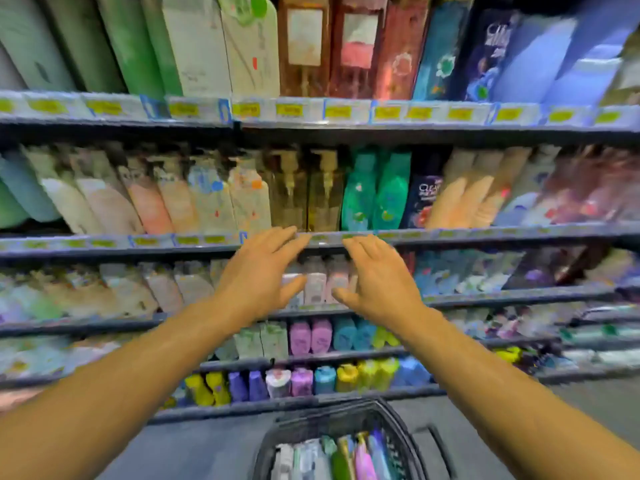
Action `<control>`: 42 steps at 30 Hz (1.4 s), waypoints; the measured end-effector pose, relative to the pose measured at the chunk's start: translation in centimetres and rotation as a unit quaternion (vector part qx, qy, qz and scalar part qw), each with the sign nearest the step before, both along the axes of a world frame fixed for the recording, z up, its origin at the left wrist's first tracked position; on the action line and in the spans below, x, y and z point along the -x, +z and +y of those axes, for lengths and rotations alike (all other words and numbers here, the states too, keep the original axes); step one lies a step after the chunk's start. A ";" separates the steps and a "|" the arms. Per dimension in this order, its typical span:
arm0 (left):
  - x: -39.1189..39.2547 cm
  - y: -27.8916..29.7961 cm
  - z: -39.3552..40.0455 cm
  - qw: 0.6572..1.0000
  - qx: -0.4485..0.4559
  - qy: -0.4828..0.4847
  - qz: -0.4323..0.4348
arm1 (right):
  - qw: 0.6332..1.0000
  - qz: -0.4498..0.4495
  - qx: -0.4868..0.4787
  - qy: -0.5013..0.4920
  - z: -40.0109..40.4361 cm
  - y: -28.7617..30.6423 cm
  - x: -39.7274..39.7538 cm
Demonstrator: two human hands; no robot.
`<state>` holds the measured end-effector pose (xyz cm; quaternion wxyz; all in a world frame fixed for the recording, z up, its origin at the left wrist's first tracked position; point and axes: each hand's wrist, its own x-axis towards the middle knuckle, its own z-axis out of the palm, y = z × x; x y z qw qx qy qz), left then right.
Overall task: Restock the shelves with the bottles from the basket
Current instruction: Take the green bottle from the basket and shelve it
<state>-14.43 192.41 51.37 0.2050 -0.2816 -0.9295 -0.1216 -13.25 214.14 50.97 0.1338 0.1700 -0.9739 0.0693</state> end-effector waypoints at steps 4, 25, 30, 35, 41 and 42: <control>-2.6 -8.0 2.8 0.995 0.019 -0.011 -0.098 | 0.994 -0.107 0.010 -0.017 3.4 -8.4 -3.1; -7.1 -45.2 7.0 0.916 0.072 -0.089 -0.385 | 0.818 -0.484 0.190 -0.245 6.9 -48.8 -15.2; -7.3 -53.5 6.5 0.887 0.091 -0.076 -0.446 | 0.777 -0.506 0.221 -0.302 4.9 -57.9 -16.0; -7.7 -59.7 5.8 0.847 0.085 -0.057 -0.522 | 0.743 -0.512 0.271 -0.335 2.4 -65.1 -16.3; -7.7 -63.1 5.7 0.834 0.058 -0.041 -0.547 | 0.778 -0.425 0.242 -0.394 0.8 -68.7 -16.2; -7.7 -63.4 5.8 0.833 0.052 -0.040 -0.549 | 0.779 -0.420 0.249 -0.394 0.9 -68.8 -16.2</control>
